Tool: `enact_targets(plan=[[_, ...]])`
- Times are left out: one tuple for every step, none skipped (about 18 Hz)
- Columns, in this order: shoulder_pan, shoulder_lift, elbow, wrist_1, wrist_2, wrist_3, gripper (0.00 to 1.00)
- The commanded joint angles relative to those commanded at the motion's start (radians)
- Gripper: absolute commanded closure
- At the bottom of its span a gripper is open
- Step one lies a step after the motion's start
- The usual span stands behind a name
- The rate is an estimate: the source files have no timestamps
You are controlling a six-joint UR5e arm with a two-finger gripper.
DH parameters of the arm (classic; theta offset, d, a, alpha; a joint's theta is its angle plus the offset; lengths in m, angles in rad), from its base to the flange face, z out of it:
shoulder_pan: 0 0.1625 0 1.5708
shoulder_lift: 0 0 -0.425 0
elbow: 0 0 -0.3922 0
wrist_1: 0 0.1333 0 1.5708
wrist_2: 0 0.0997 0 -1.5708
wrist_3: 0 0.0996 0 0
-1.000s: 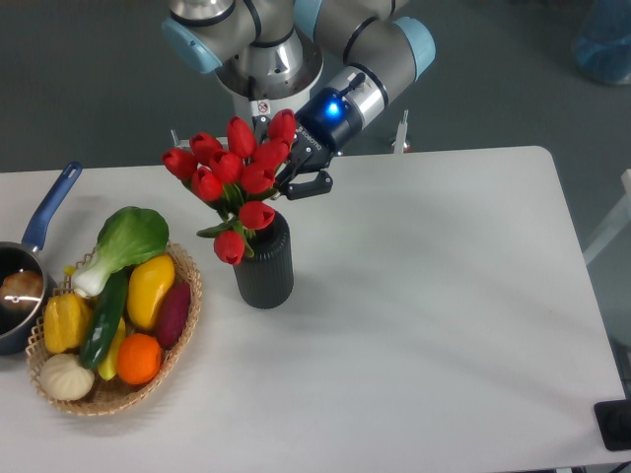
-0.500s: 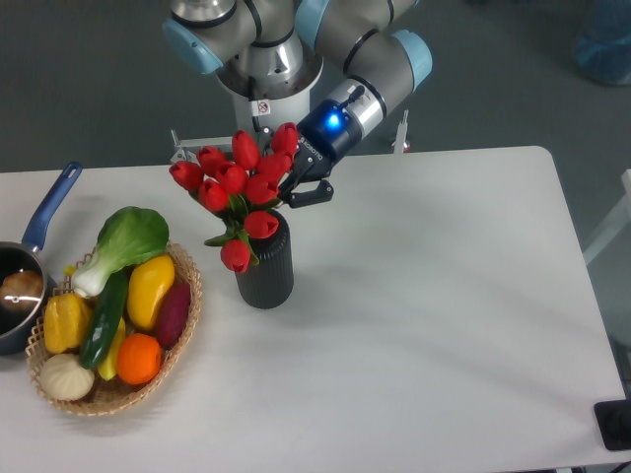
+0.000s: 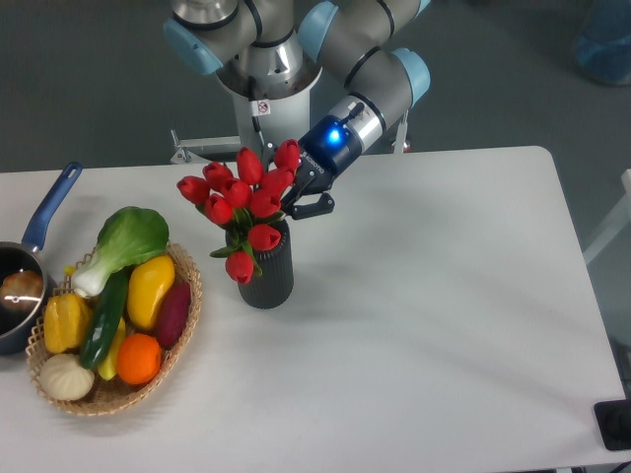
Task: Insert the flowers into the vase
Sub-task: 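Push the tulip stems down into the vase, settling the bunch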
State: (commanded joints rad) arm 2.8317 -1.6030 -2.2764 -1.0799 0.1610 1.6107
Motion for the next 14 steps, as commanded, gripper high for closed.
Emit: enact_targets(plan=[[0.008,0.000,-0.003,0.000,0.015,0.009,0.99],[0.012,0.002,-0.008,0.000,0.028,0.018,0.98],[0.014,0.002,-0.011,0.000,0.034,0.021,0.98],[0.015,0.002,-0.014,0.000,0.035,0.023,0.98],[0.015,0.002,-0.015,0.000,0.035,0.023,0.97],[0.015,0.000,-0.017,0.000,0.035,0.023,0.96],[0.017,0.000,-0.017,0.000,0.037,0.023,0.92],[0.015,-0.002,-0.017,0.000,0.040,0.025,0.83],[0.018,-0.008,-0.017,0.000,0.038,0.026,0.80],[0.020,-0.008,-0.015,0.000,0.040,0.034,0.72],[0.021,-0.008,-0.017,0.000,0.040,0.038,0.64],[0.021,-0.009,-0.017,0.000,0.038,0.038,0.50],[0.021,-0.008,-0.017,0.000,0.038,0.038,0.34],[0.023,-0.008,-0.018,0.000,0.038,0.038,0.30]])
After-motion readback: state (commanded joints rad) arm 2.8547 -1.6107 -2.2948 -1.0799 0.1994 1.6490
